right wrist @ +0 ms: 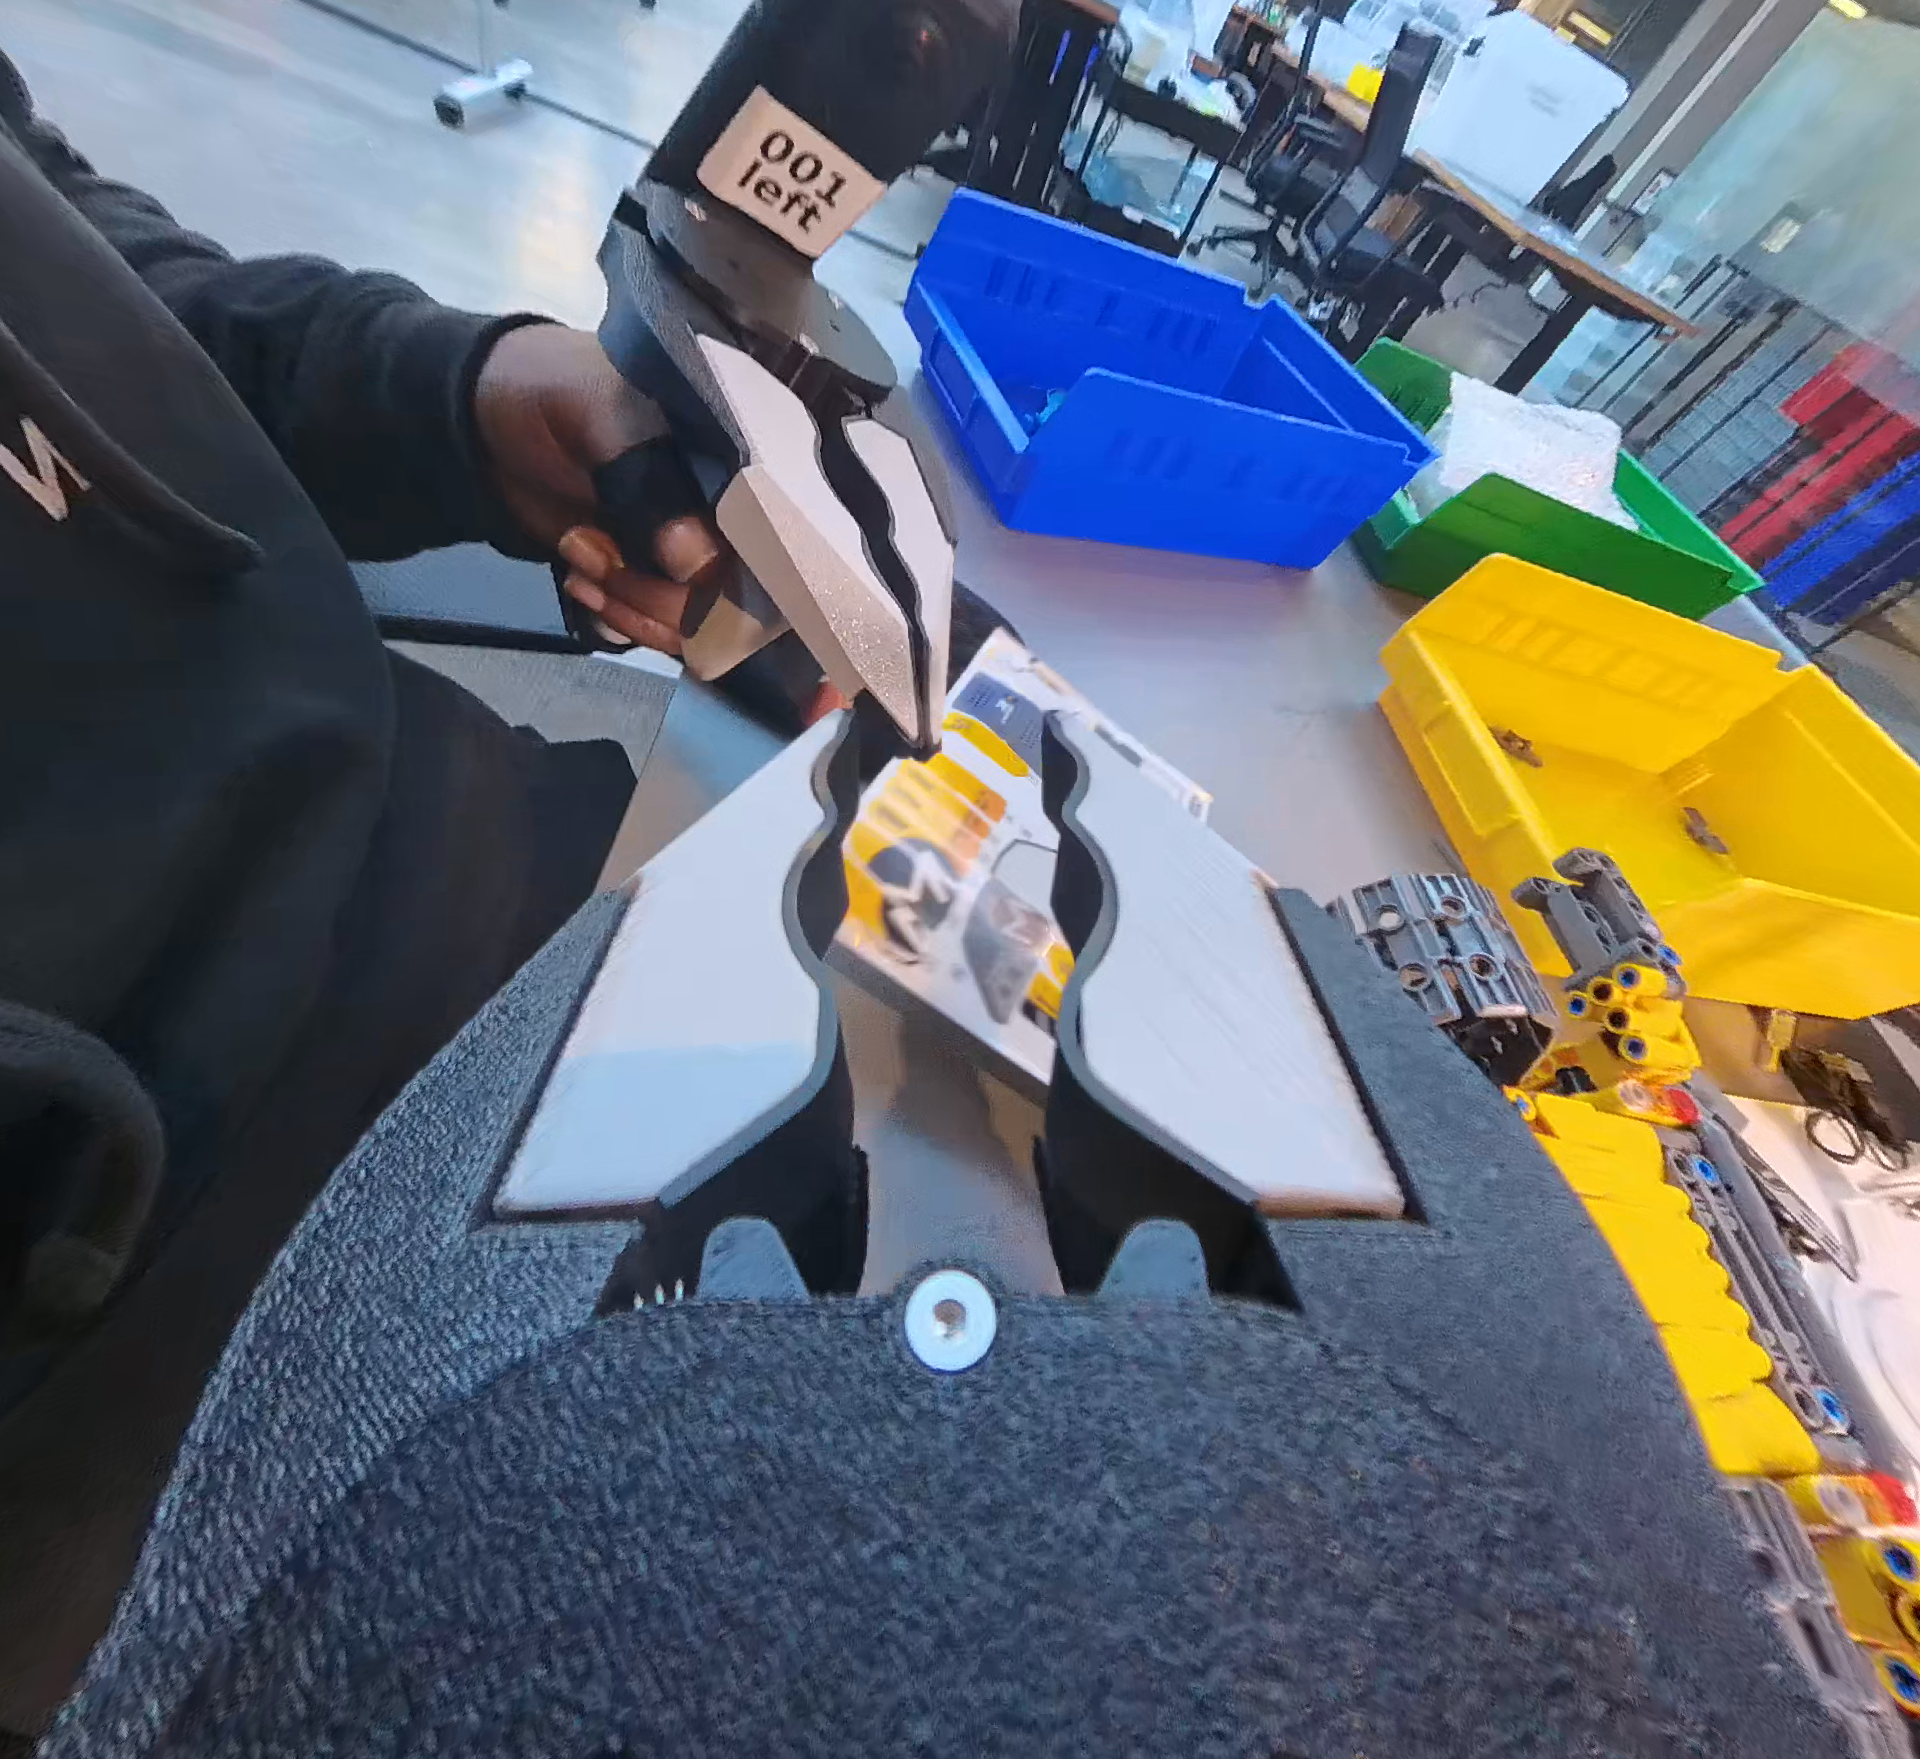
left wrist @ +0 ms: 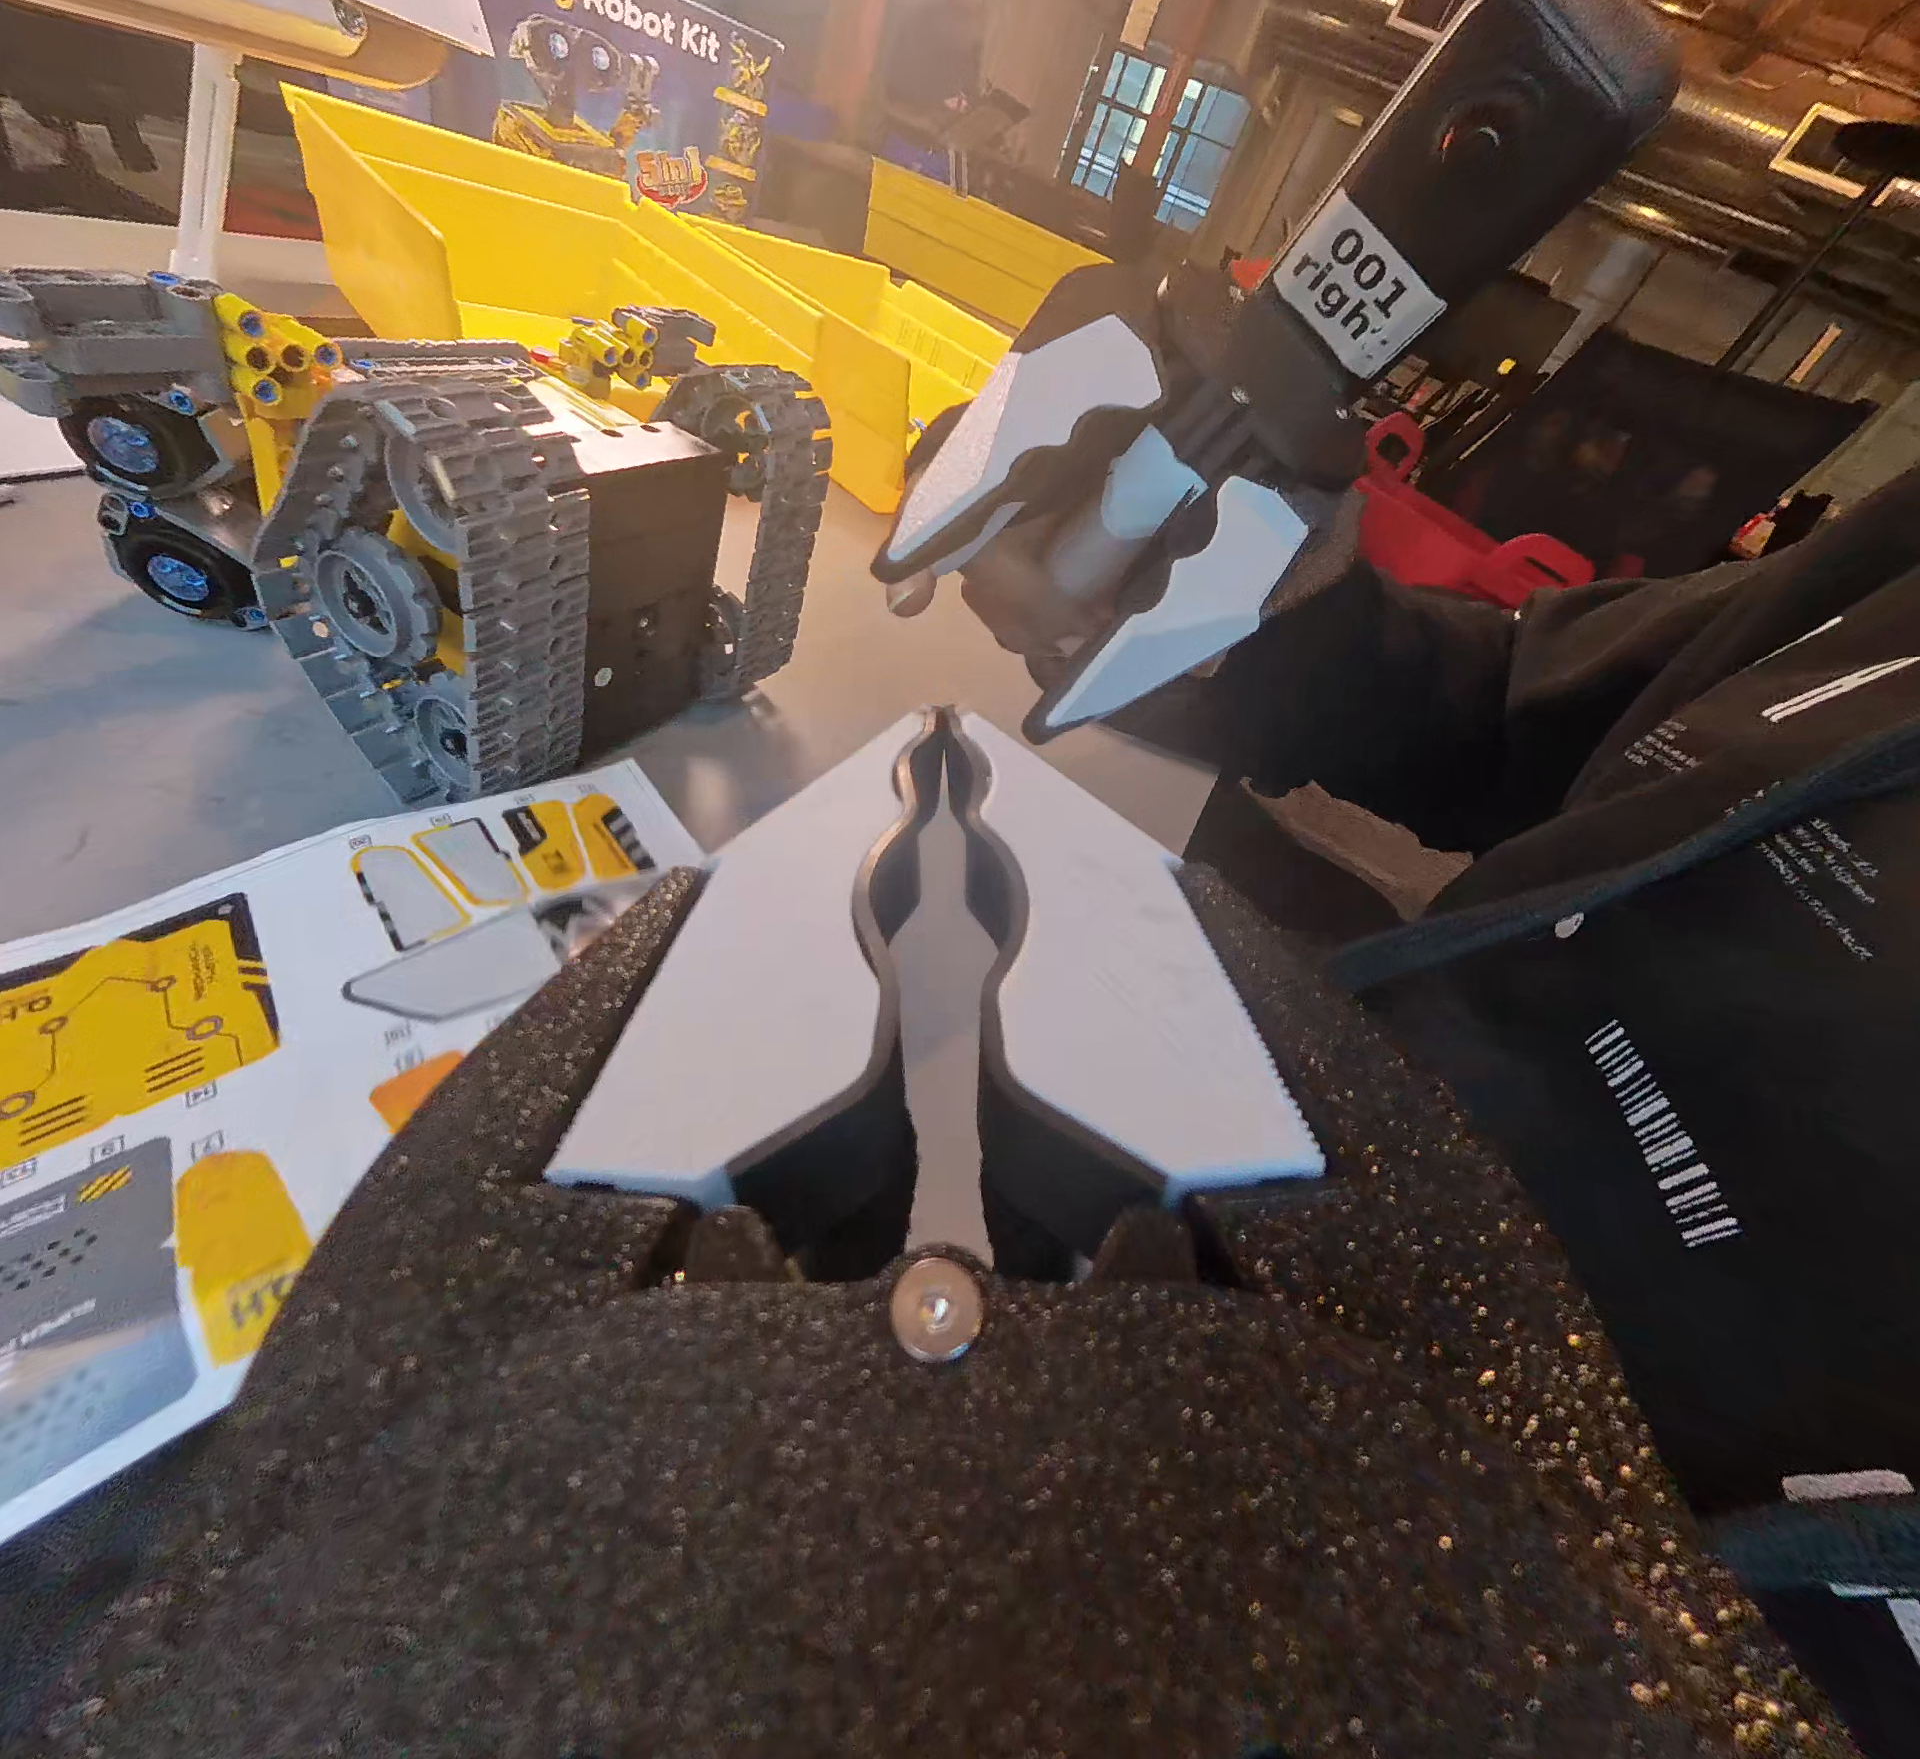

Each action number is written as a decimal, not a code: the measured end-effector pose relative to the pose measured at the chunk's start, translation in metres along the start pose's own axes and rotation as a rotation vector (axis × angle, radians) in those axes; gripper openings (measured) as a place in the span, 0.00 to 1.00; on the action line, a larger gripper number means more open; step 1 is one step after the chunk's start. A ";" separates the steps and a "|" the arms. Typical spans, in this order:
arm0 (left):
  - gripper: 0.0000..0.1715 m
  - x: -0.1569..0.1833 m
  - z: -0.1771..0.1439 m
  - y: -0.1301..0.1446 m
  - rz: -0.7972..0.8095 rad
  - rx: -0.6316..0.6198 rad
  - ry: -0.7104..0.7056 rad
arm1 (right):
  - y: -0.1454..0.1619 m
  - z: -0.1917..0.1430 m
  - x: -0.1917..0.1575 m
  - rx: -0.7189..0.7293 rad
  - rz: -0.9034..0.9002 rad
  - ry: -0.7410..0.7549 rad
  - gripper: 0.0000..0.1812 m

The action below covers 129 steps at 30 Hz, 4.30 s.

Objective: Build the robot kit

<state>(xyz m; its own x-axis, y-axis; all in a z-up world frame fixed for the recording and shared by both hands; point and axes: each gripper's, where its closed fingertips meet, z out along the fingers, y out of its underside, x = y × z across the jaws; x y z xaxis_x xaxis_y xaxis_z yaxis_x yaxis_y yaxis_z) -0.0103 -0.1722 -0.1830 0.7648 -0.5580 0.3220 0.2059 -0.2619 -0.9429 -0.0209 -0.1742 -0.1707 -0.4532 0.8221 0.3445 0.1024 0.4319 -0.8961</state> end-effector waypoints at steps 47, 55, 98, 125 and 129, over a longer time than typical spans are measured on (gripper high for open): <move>0.09 -0.065 0.009 0.087 -0.602 -0.240 -0.404 | 0.078 0.026 0.011 -0.203 -0.107 -0.104 0.24; 0.00 -0.063 0.010 0.046 -0.598 0.004 -0.280 | 0.055 0.009 0.021 -0.075 -0.113 -0.089 0.25; 0.00 -0.030 -0.010 -0.007 -0.452 0.248 -0.125 | 0.032 0.033 0.028 -0.121 -0.504 0.314 0.00; 0.00 -0.022 0.002 0.025 0.097 -0.086 -0.224 | 0.032 0.022 -0.001 0.144 0.284 -0.302 0.14; 0.00 -0.024 0.001 0.026 0.114 -0.097 -0.236 | 0.032 0.022 -0.003 0.138 0.248 -0.293 0.10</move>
<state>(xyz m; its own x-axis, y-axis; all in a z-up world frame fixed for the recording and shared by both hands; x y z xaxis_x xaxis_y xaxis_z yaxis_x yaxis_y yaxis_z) -0.0225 -0.1644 -0.2153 0.9031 -0.3922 0.1749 0.0597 -0.2887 -0.9556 -0.0357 -0.1707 -0.2062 -0.6646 0.7463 0.0364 0.1297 0.1631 -0.9780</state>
